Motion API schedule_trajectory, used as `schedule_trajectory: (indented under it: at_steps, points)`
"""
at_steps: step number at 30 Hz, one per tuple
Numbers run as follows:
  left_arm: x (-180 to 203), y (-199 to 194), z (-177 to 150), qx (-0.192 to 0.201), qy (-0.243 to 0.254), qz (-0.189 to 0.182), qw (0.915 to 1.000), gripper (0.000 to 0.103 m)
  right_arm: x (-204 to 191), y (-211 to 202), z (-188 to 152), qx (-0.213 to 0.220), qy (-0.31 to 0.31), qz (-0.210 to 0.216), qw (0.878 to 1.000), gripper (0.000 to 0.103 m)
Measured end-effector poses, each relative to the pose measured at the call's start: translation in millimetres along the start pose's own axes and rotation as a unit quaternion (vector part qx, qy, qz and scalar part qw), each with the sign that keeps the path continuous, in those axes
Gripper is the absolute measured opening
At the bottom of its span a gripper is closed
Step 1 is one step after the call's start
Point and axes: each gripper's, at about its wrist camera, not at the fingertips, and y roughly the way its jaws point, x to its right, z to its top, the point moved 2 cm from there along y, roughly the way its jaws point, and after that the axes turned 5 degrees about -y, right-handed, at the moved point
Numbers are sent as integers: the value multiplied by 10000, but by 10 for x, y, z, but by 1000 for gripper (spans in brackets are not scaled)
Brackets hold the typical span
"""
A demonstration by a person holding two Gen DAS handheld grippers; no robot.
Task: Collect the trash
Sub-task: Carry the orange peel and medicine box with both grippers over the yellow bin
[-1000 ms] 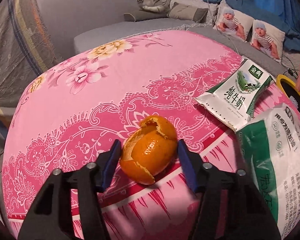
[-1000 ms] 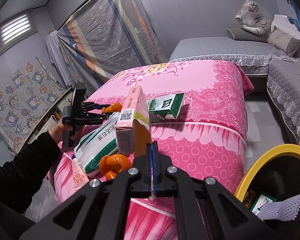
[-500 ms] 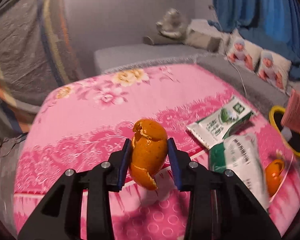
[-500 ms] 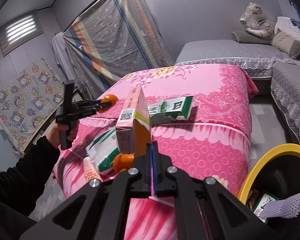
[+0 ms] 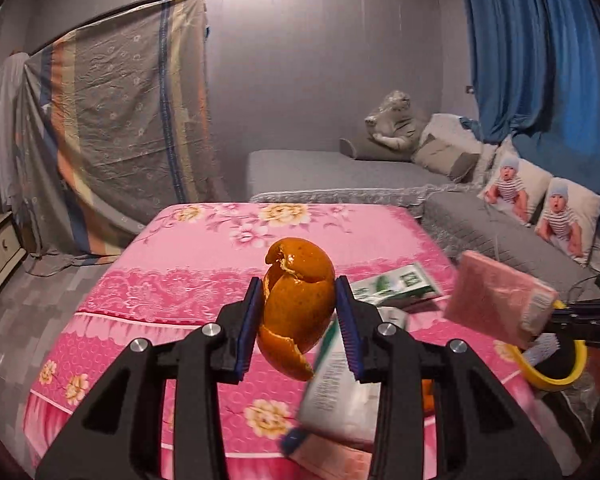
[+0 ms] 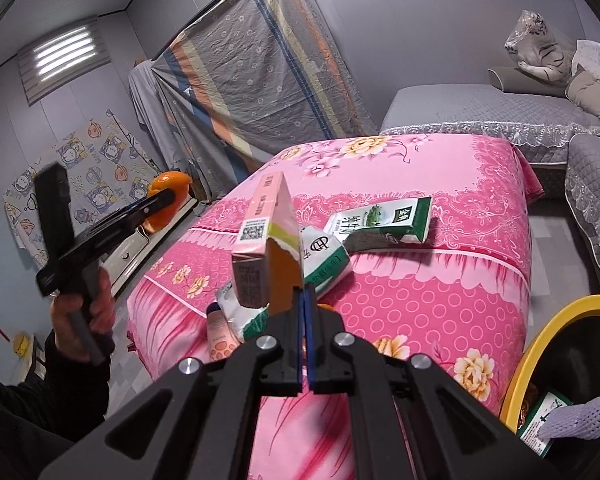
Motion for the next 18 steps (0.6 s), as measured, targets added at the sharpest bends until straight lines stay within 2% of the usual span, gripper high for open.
schedule_trajectory:
  at_steps: [4, 9, 16, 18]
  points:
    - [302, -99, 57, 163, 132, -253, 9995, 35, 15, -119, 0, 99, 4, -80, 9999, 1]
    - [618, -68, 110, 187, 252, -547, 9980, 35, 142, -285, -22, 237, 128, -238, 9994, 1]
    - [1182, -19, 119, 227, 522, -1004, 9933, 35, 467, -584, -97, 457, 397, -645, 9961, 1]
    - [1343, 5, 122, 247, 582, -1143, 9914, 35, 585, -700, -133, 558, 491, -881, 9933, 1]
